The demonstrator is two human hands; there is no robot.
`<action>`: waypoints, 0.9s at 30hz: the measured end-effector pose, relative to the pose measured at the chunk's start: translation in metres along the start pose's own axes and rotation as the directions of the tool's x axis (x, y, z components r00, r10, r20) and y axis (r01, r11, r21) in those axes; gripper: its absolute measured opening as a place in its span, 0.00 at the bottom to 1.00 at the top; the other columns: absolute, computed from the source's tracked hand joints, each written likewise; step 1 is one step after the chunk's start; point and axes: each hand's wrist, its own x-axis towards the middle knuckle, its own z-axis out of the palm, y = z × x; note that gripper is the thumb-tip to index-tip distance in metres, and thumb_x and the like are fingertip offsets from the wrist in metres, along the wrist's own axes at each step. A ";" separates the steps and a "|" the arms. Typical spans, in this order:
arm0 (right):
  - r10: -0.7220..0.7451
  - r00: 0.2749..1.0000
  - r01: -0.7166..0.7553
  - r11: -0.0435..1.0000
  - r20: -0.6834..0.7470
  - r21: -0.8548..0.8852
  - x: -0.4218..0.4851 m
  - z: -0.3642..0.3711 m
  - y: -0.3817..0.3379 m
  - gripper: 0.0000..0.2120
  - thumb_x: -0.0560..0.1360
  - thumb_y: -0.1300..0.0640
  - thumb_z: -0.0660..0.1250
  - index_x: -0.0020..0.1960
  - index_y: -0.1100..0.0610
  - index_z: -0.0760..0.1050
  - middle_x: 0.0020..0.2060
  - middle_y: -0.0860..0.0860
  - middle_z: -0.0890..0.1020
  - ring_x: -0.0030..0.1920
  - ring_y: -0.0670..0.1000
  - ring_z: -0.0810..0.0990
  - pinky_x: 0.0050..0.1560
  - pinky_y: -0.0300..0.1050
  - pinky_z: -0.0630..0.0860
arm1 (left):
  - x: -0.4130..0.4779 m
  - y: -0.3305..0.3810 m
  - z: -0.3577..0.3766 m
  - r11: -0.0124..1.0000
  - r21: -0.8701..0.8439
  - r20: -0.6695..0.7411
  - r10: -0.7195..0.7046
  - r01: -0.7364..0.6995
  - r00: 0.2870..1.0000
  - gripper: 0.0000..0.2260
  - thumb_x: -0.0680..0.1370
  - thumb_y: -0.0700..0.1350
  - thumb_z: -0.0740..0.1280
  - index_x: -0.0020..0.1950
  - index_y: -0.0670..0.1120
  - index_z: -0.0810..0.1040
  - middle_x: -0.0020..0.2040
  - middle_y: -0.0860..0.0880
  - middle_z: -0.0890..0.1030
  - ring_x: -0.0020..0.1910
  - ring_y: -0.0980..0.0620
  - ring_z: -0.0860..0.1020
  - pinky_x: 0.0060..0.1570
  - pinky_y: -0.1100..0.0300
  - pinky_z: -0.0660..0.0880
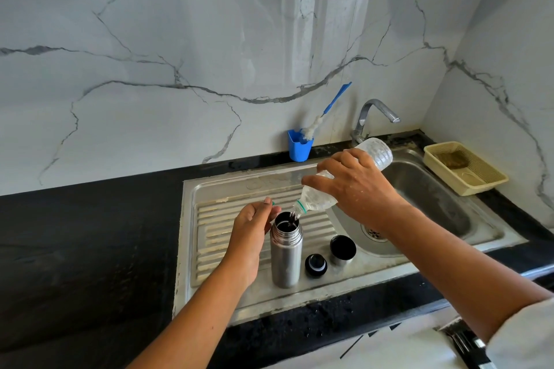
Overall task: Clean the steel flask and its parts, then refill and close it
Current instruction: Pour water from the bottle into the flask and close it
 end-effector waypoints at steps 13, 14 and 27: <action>-0.006 1.000 0.006 1.000 0.001 -0.030 0.002 -0.005 0.000 0.33 0.72 0.56 0.74 0.73 0.40 0.67 0.62 0.52 0.78 0.62 0.60 0.76 0.65 0.60 0.69 | -0.002 0.000 -0.001 1.000 -0.006 0.003 0.013 -0.013 1.000 0.09 0.82 0.51 0.68 0.53 0.46 0.80 0.53 0.46 0.87 0.59 0.45 0.83 0.72 0.44 0.70; -0.006 1.000 0.006 0.999 0.010 -0.033 0.003 -0.006 0.000 0.34 0.72 0.56 0.74 0.74 0.40 0.66 0.63 0.52 0.78 0.63 0.60 0.76 0.65 0.60 0.69 | -0.002 0.000 -0.001 1.000 -0.006 0.003 0.014 -0.014 1.000 0.09 0.82 0.51 0.68 0.53 0.46 0.81 0.53 0.46 0.87 0.59 0.45 0.83 0.72 0.44 0.71; -0.022 1.000 0.022 0.999 -0.012 -0.044 0.006 -0.012 -0.001 0.33 0.72 0.58 0.73 0.73 0.41 0.67 0.63 0.53 0.78 0.62 0.61 0.76 0.66 0.61 0.68 | -0.001 0.000 -0.002 1.000 -0.022 0.000 0.016 -0.016 1.000 0.07 0.82 0.50 0.68 0.52 0.47 0.81 0.52 0.46 0.87 0.60 0.44 0.83 0.72 0.45 0.72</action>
